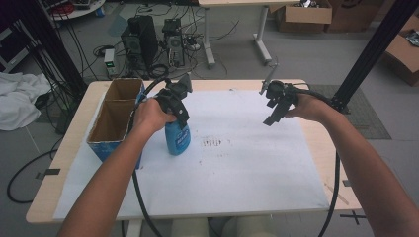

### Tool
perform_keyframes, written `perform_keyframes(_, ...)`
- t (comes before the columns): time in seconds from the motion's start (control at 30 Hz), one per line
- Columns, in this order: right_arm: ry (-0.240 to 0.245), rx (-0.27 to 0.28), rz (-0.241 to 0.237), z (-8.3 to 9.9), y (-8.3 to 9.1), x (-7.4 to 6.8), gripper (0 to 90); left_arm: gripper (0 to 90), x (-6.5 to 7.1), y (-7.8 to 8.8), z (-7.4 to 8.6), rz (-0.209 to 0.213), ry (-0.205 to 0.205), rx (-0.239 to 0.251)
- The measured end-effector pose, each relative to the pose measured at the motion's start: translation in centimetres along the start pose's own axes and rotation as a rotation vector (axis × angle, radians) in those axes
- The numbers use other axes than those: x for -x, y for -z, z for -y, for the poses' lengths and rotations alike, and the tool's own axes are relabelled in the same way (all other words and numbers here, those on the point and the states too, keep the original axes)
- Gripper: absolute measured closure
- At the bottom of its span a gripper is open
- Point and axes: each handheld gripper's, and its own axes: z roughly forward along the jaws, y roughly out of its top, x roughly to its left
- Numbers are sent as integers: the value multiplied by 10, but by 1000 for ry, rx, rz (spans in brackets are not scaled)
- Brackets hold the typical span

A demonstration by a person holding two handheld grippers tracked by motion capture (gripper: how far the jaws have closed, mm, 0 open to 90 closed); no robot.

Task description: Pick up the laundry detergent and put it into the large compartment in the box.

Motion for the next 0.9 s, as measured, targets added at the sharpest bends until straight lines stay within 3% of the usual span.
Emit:
perform_keyframes(0.2, -2, 4, -4, 0, 1, -1, 191, 379, -1, 13, 0, 1, 10, 23)
perform_keyframes(0.3, 2, 3, -1, 0, 2, -2, 190, 379, -1, 26, 2, 5, 27, 36)
perform_keyframes(0.33, -2, 2, 0, 1, 2, -3, 190, 379, -1, 38, 3, -1, 46, 51)
perform_keyframes(0.37, -2, 2, 0, 1, 2, -3, 190, 379, -1, 38, 3, -1, 46, 51)
perform_keyframes(0.47, 6, 6, 0, 1, 2, -5, 190, 379, -1, 58, 6, -10, 68, 71)
perform_keyframes(0.53, 5, 5, -1, 0, 2, -6, 190, 379, -4, 80, 9, -12, 100, 92)
perform_keyframes(0.57, 10, 8, 0, 0, 3, -6, 190, 380, -4, 80, 9, -12, 100, 92)
perform_keyframes(0.6, 10, 9, 1, 0, 3, -6, 190, 380, -6, 96, 12, -14, 125, 108)
perform_keyframes(0.7, 16, 15, 1, -1, 4, -7, 190, 380, -10, 121, 17, -19, 152, 125)
perform_keyframes(0.73, 16, 15, 1, -1, 4, -7, 190, 380, -10, 121, 17, -19, 152, 125)
perform_keyframes(0.8, 17, 14, 3, -2, 5, -9, 190, 379, -14, 145, 22, -31, 182, 129)
perform_keyframes(0.9, 28, 15, 8, -4, 6, -10, 191, 380, -19, 165, 28, -38, 237, 145)
